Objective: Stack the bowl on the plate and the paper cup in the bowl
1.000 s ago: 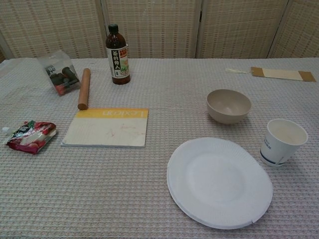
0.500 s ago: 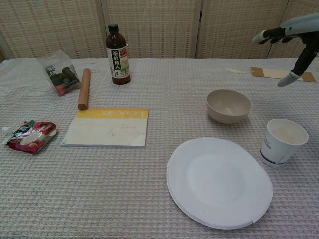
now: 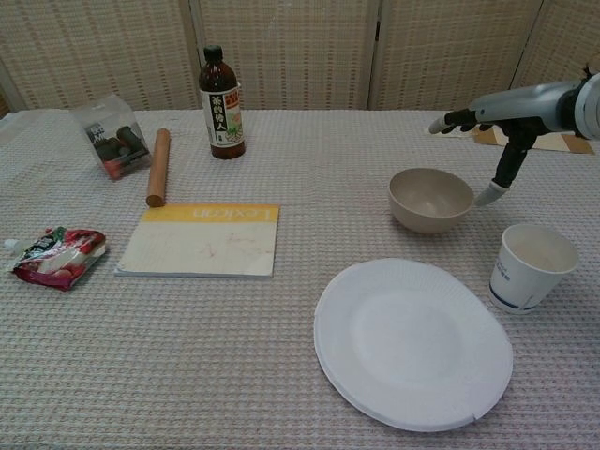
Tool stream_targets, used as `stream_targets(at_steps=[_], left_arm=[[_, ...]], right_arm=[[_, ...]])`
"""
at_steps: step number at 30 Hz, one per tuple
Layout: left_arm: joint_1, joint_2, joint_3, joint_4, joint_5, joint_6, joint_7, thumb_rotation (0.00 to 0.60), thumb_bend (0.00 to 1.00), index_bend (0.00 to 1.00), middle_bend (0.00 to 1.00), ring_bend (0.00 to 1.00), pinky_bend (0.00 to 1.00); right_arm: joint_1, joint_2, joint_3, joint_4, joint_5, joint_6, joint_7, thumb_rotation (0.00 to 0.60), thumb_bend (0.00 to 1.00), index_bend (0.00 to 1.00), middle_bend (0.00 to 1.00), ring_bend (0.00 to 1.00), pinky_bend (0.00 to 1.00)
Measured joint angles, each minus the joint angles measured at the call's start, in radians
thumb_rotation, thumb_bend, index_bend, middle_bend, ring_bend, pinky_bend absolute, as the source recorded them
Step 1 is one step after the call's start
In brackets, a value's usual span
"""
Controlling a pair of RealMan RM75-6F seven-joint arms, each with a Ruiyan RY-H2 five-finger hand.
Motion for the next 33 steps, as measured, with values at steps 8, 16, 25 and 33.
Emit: stream_targets(at_steps=[8,16,25,33], left_arm=[[-0.002,0.002,-0.001,0.000,-0.004,-0.007,-0.004,0.600,0.31,0.05,0.02,0.00,0.24],[-0.005,0.001,-0.004,0.005,-0.008,-0.010,-0.007,0.600,0.31,0.05,0.02,0.00,0.24],[-0.003,0.002,-0.003,0.001,-0.006,-0.006,-0.007,0.600,0.31,0.05,0.02,0.00,0.24],[0.001,0.008,-0.003,0.000,-0.006,0.000,-0.017,0.600,0.31,0.05,0.02,0.00,0.24]], right_arm=[[0.012,-0.055,0.000,0.075,-0.039,-0.021,0.073,0.600,0.01,0.00,0.00,0.00,0.00],[0.025,-0.091,-0.009,0.130,-0.071,-0.069,0.131,0.600,0.00,0.00,0.00,0.00,0.00],[0.044,-0.112,-0.031,0.165,-0.075,-0.088,0.158,0.600,0.00,0.00,0.00,0.00,0.00],[0.059,-0.136,-0.043,0.190,-0.080,-0.095,0.173,0.600,0.00,0.00,0.00,0.00,0.00]])
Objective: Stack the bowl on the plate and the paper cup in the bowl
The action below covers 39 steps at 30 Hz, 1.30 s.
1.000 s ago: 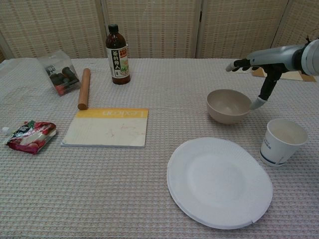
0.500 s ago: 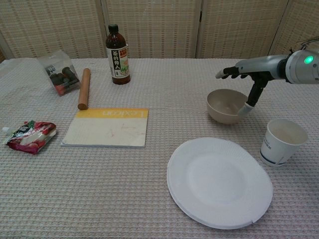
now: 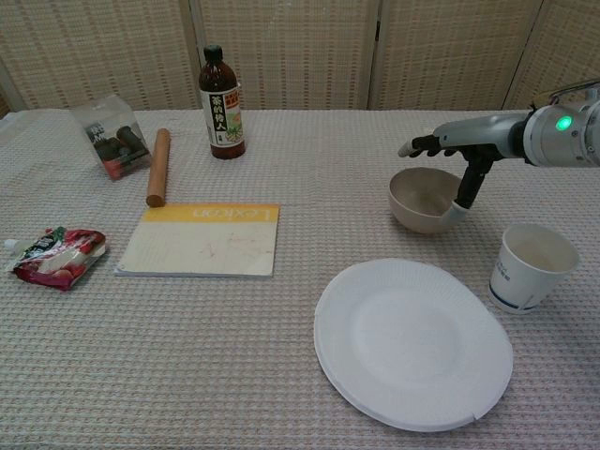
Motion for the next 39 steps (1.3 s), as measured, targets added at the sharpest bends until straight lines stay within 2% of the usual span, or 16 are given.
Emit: stream_targets(at_steps=[11,14,16,19,21,30,39], left_arm=[[0.004,0.006,-0.001,-0.001,-0.004,0.003,-0.009,0.600,0.31,0.06,0.02,0.00,0.24],[0.005,0.005,-0.001,-0.001,-0.004,0.004,-0.008,0.600,0.31,0.06,0.02,0.00,0.24],[0.005,0.005,-0.001,-0.001,-0.003,0.005,-0.008,0.600,0.31,0.06,0.02,0.00,0.24],[0.006,0.005,0.000,-0.002,0.000,0.007,-0.006,0.600,0.31,0.06,0.02,0.00,0.24],[0.007,0.005,0.001,-0.002,0.000,0.008,-0.006,0.600,0.31,0.06,0.02,0.00,0.24],[0.005,0.003,0.001,-0.002,-0.002,0.001,0.001,0.600,0.31,0.06,0.02,0.00,0.24],[0.001,-0.002,0.003,-0.004,0.000,-0.005,0.014,0.600,0.31,0.06,0.02,0.00,0.24]], right_arm=[[0.000,-0.053,-0.002,0.086,-0.040,-0.037,0.061,0.600,0.01,0.00,0.00,0.00,0.01],[-0.003,-0.070,0.001,0.112,-0.066,-0.046,0.084,0.600,0.07,0.00,0.00,0.00,0.18],[-0.005,-0.082,0.004,0.128,-0.082,-0.049,0.098,0.600,0.12,0.00,0.00,0.00,0.33],[-0.008,-0.093,0.007,0.144,-0.099,-0.050,0.112,0.600,0.18,0.00,0.00,0.02,0.43],[-0.011,-0.099,0.010,0.149,-0.112,-0.047,0.121,0.600,0.20,0.00,0.00,0.05,0.46],[-0.023,-0.077,0.030,0.102,-0.165,-0.008,0.141,0.600,0.21,0.00,0.00,0.08,0.47],[-0.025,0.012,0.062,-0.082,-0.204,0.042,0.140,0.600,0.20,0.00,0.00,0.08,0.47]])
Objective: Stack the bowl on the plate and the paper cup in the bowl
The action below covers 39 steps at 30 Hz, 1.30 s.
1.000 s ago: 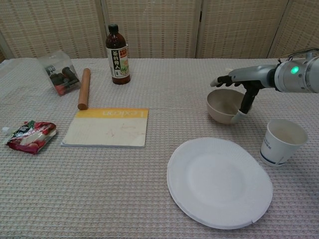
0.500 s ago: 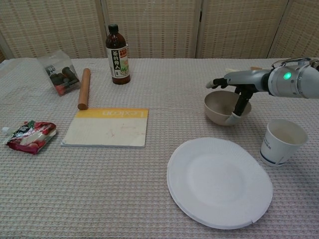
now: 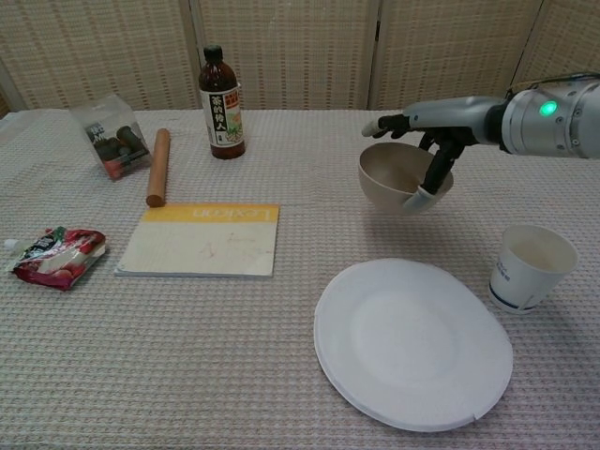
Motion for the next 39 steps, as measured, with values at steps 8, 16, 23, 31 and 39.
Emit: stream_targets(at_steps=[8,16,23,31,39], left_arm=[[0.002,-0.001,-0.001,-0.003,0.001,0.006,0.007,0.600,0.31,0.06,0.02,0.00,0.24],[0.006,0.001,-0.002,-0.006,0.002,0.016,0.006,0.600,0.31,0.06,0.02,0.00,0.24],[0.004,-0.002,0.004,-0.013,0.012,0.012,0.021,0.600,0.31,0.06,0.02,0.00,0.24],[0.005,-0.002,0.001,-0.014,0.010,0.016,0.021,0.600,0.31,0.06,0.02,0.00,0.24],[0.008,-0.001,0.003,-0.020,0.018,0.025,0.024,0.600,0.31,0.07,0.02,0.00,0.24]], right_arm=[[-0.006,0.082,-0.015,-0.198,-0.053,0.014,-0.019,0.600,0.20,0.00,0.00,0.08,0.47],[-0.033,0.134,-0.085,-0.329,-0.148,0.066,-0.093,0.600,0.20,0.00,0.00,0.08,0.47],[-0.061,0.168,-0.128,-0.393,-0.209,0.076,-0.103,0.600,0.20,0.00,0.00,0.08,0.47],[-0.069,0.185,-0.167,-0.416,-0.242,0.047,-0.107,0.600,0.20,0.00,0.00,0.08,0.47],[-0.079,0.174,-0.199,-0.418,-0.258,0.047,-0.137,0.600,0.20,0.00,0.00,0.08,0.47]])
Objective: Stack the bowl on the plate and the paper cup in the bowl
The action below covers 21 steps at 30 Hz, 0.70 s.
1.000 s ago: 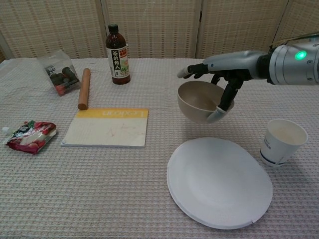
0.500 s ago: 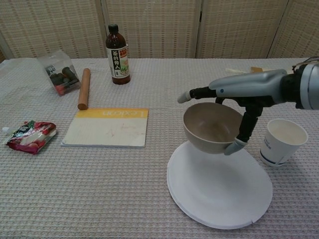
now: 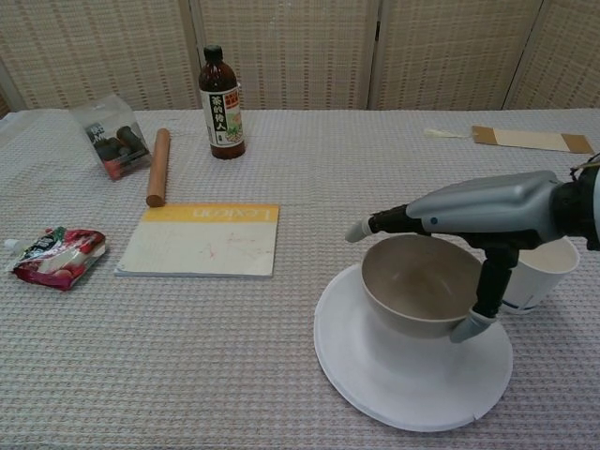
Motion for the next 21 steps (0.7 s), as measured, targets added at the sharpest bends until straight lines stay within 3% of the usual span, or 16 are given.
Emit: stream_targets(at_steps=[21], left_arm=[[0.004,0.006,-0.002,-0.002,0.000,0.006,-0.012,0.600,0.31,0.07,0.02,0.00,0.24]], right_arm=[[-0.008,-0.063,-0.016,0.074,-0.019,-0.030,0.019,0.600,0.18,0.00,0.00,0.08,0.47]])
